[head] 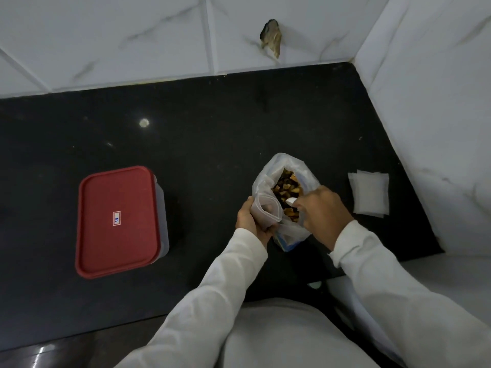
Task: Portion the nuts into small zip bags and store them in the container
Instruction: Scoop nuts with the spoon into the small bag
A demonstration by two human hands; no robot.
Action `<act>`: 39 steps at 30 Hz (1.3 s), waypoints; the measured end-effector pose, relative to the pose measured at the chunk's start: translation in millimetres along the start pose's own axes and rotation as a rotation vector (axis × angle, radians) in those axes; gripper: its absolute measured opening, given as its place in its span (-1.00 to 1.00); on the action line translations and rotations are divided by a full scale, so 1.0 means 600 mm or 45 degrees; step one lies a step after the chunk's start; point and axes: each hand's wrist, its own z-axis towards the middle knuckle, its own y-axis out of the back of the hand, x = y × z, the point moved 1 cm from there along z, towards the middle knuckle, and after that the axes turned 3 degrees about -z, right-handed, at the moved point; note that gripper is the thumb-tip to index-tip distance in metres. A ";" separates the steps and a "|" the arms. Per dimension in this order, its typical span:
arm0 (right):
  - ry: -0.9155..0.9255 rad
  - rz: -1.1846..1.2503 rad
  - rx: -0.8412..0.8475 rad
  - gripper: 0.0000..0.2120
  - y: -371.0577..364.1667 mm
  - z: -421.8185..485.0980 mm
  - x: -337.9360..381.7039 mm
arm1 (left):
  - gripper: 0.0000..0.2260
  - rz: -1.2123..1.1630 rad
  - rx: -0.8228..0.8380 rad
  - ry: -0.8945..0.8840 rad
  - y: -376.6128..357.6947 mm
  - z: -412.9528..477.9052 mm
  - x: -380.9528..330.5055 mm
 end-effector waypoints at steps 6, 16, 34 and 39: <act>-0.092 0.340 -0.100 -0.82 -0.006 -0.004 0.003 | -0.64 -0.048 -0.012 -0.039 -0.002 0.002 0.012; -0.294 0.873 0.053 -0.86 -0.019 -0.007 -0.031 | -0.61 -0.099 -0.046 -0.079 -0.008 0.000 0.019; -0.629 1.672 0.049 -0.81 -0.010 -0.027 -0.087 | -0.69 -0.088 0.004 -0.039 -0.018 -0.036 0.002; -0.529 1.767 -0.049 -0.82 0.059 -0.056 -0.078 | -0.71 -0.073 0.053 -0.037 -0.024 -0.045 -0.005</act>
